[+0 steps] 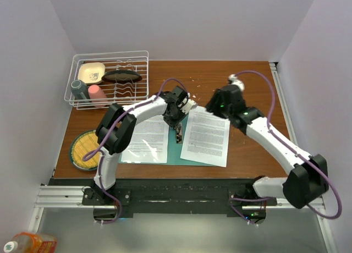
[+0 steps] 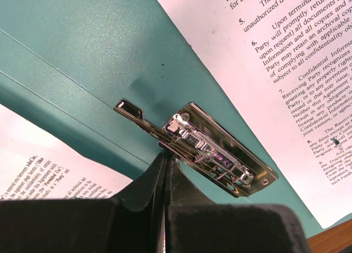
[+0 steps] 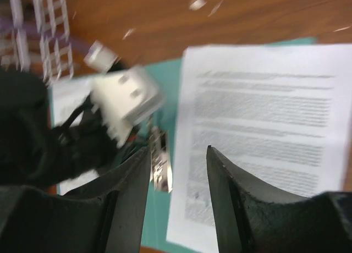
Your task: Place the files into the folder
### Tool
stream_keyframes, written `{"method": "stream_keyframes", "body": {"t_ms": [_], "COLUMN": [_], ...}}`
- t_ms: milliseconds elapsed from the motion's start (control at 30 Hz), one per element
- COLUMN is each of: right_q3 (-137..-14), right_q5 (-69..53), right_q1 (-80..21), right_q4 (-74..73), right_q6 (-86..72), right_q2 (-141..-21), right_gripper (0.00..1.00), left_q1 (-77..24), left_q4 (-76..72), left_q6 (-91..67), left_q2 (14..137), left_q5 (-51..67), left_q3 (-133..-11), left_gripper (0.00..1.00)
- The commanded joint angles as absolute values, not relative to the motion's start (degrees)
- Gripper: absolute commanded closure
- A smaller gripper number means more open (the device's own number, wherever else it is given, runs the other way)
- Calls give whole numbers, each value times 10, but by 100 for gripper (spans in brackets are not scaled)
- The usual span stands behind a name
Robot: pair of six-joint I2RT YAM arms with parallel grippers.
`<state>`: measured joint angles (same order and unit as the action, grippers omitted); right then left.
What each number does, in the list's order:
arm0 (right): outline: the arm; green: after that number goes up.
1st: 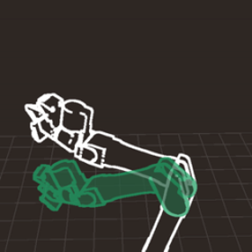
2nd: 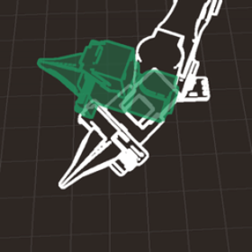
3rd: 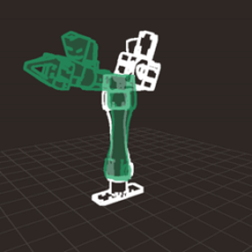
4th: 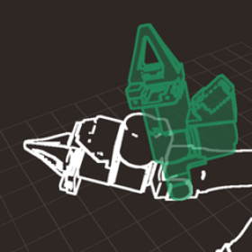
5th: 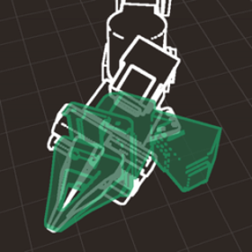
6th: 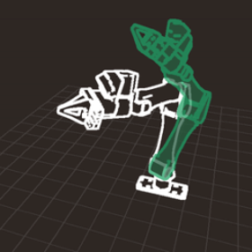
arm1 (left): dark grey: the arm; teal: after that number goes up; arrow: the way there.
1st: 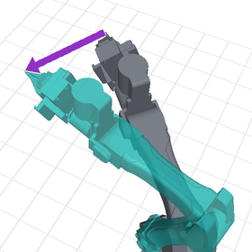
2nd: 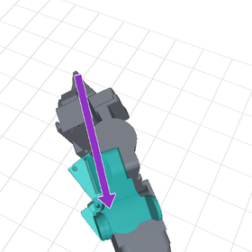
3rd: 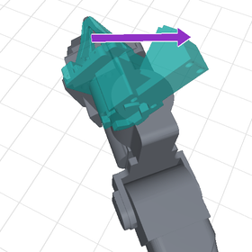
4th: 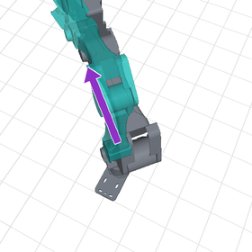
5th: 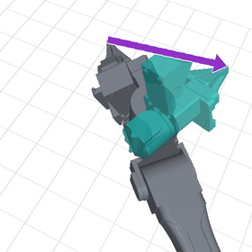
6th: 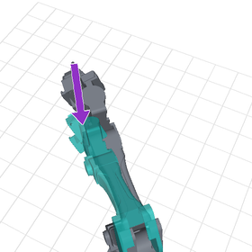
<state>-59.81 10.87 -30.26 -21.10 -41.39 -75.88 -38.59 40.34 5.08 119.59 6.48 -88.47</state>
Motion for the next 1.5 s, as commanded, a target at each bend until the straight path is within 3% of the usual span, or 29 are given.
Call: {"method": "stream_keyframes", "body": {"t_ms": [0,367,800,1467], "right_q3": [-531,-482,-508,-519], "right_q5": [118,119,105,106], "right_q1": [-169,-73,-73,-133], "right_q4": [-242,-222,-176,-166], "right_q6": [-445,-416,-419,-448], "right_q2": [-739,-832,-923,-936], "right_gripper": [50,48,51,53], "left_q1": [-383,-381,-381,-381], "left_q4": [398,399,402,406], "left_q6": [47,51,51,51], "left_q2": [1192,1187,1185,1189], "left_q5": [83,81,84,87], "left_q3": [-887,-883,-886,-889], "left_gripper": [98,98,98,98]}}
